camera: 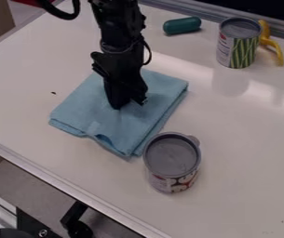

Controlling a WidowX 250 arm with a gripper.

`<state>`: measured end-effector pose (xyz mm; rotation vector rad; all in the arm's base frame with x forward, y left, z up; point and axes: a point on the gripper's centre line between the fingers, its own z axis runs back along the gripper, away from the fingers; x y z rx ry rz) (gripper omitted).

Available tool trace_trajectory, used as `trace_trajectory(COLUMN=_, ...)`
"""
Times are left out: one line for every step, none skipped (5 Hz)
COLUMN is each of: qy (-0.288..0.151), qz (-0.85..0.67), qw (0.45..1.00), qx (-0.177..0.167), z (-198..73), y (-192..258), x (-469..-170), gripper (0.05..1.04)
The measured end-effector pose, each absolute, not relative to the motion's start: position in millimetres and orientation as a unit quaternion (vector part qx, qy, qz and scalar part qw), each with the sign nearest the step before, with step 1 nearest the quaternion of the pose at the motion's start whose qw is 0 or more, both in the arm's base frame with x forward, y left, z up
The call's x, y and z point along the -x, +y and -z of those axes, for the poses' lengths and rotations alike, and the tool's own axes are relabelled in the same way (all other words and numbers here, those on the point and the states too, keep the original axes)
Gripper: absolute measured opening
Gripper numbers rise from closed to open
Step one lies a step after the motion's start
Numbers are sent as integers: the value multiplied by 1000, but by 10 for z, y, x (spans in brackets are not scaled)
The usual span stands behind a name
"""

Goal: Move the blue cloth to the lower mid of the table

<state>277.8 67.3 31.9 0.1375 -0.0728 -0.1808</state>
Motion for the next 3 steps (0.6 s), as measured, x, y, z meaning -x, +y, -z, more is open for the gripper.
trace_trajectory(qy=-53, qz=97, qw=991, qx=-80, z=-292, y=661, x=-2675, gripper=52)
trace_trajectory(qy=-51, qz=105, qw=990, qx=-79, z=-289, y=642, x=-2558, gripper=52)
trace_trajectory(qy=-47, qz=111, qw=990, qx=-77, z=-284, y=647, x=-2444, gripper=52)
